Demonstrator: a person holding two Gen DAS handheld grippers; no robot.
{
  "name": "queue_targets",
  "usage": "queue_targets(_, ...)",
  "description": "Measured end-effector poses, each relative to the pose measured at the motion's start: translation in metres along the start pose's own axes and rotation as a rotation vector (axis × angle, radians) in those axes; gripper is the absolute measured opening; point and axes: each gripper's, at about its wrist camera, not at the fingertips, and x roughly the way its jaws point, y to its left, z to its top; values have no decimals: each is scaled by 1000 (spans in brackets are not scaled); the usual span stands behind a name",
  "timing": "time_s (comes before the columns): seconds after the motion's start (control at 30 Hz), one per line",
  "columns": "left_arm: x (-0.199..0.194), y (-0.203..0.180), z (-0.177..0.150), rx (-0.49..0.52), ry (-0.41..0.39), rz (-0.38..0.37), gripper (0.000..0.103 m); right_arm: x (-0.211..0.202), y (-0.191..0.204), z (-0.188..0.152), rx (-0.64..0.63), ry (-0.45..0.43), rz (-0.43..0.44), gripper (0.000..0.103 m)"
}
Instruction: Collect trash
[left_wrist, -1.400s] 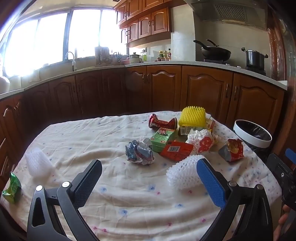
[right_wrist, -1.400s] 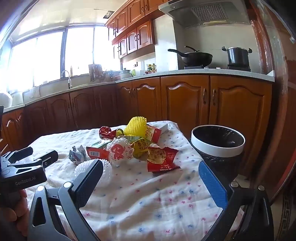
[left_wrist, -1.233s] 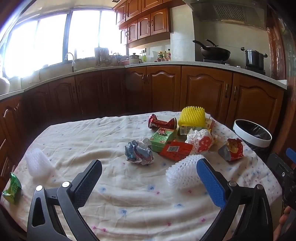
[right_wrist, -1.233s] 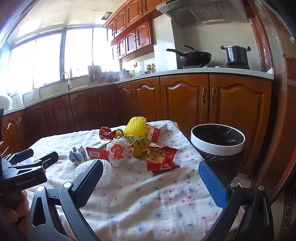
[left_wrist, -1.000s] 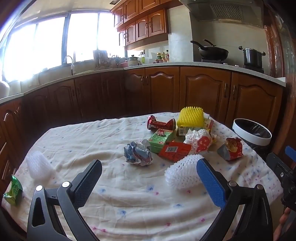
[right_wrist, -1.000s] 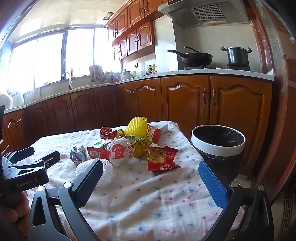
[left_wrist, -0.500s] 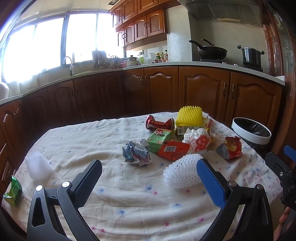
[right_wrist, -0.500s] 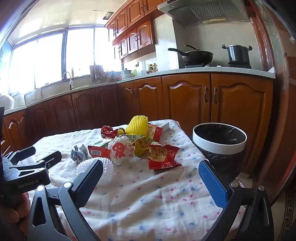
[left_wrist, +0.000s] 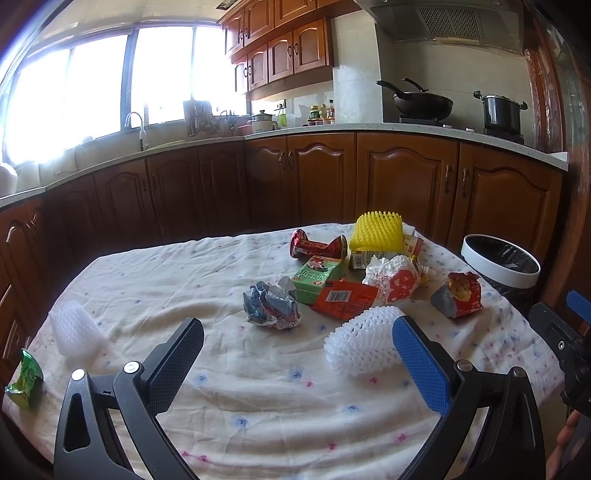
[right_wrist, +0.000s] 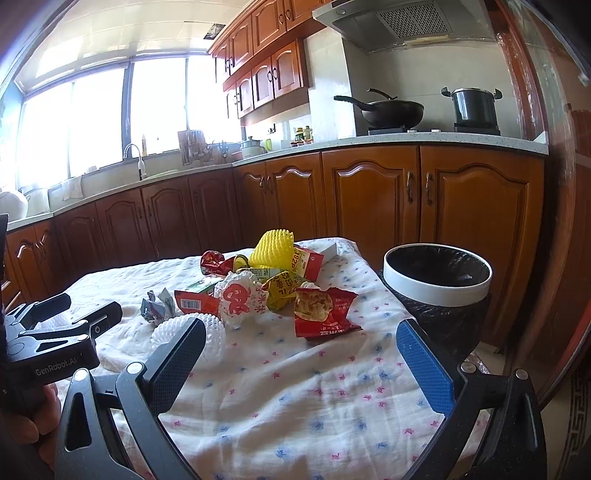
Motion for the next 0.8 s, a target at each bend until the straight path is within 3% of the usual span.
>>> queue_targets(0.8, 2, 0, -2, -10, 11, -9, 102, -1, -1, 0, 7, 2, 3, 103)
